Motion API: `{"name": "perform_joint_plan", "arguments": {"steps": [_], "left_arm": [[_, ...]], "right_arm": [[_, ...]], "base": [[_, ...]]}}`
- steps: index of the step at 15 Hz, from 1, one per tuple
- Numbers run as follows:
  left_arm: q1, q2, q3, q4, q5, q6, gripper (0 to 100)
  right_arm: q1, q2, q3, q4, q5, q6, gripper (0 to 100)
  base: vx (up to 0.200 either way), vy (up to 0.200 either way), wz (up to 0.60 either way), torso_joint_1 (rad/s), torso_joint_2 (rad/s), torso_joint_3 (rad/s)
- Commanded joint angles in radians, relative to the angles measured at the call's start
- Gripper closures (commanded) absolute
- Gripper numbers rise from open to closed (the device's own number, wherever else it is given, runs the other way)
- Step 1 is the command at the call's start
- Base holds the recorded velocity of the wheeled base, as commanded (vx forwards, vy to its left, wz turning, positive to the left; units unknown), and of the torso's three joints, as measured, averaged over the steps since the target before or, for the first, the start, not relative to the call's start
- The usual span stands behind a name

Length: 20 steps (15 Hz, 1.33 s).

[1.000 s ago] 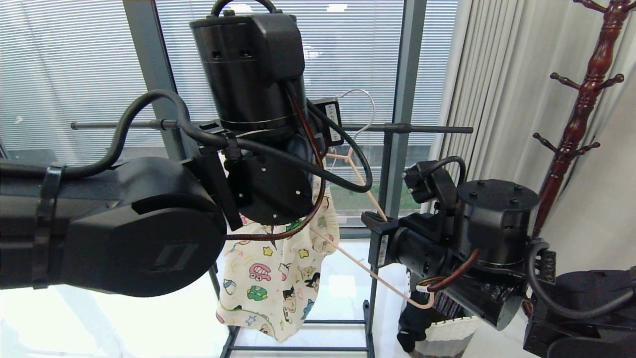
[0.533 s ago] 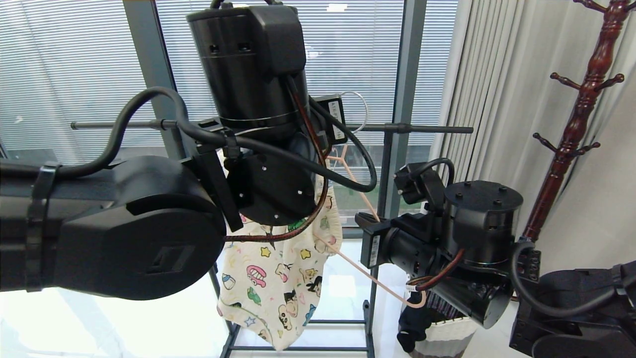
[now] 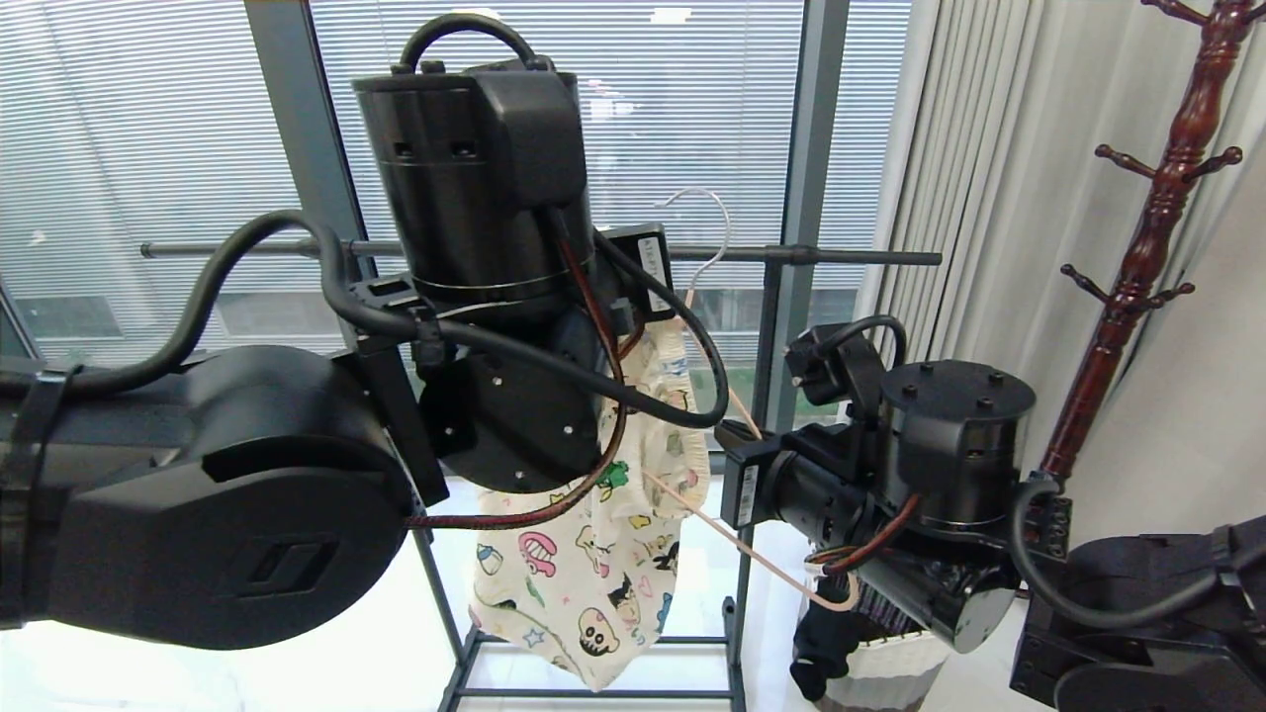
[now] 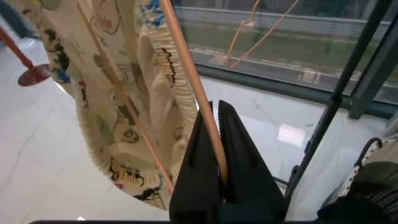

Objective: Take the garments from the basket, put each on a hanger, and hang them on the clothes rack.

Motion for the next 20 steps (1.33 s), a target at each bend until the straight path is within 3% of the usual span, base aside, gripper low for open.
{"name": "perform_joint_plan", "arguments": {"steps": [1, 8, 9, 14, 20], "left_arm": [[0.015, -0.039, 0.042, 0.000, -0.001, 0.002, 100], [0.012, -0.092, 0.144, 0.001, -0.037, 0.046, 100], [0.012, -0.091, 0.143, 0.001, -0.039, 0.046, 0], [0.012, -0.125, 0.166, 0.001, -0.039, 0.083, 0], [0.022, -0.233, 0.282, 0.000, -0.039, 0.114, 0]], "right_arm": [[0.000, -0.003, -0.001, -0.004, 0.000, -0.005, 100], [0.000, 0.001, -0.029, -0.019, -0.013, -0.031, 100], [0.000, 0.001, -0.029, -0.019, -0.019, -0.034, 100], [-0.006, 0.001, -0.023, -0.096, -0.020, -0.098, 100], [-0.046, 0.000, -0.020, -0.114, -0.019, -0.140, 100]], "base": [[0.000, 0.000, 0.00, 0.000, 0.00, 0.000], [0.000, 0.000, 0.00, 0.000, 0.00, 0.000], [0.000, 0.000, 0.00, 0.000, 0.00, 0.000], [0.000, 0.000, 0.00, 0.000, 0.00, 0.000], [0.000, 0.000, 0.00, 0.000, 0.00, 0.000]]}}
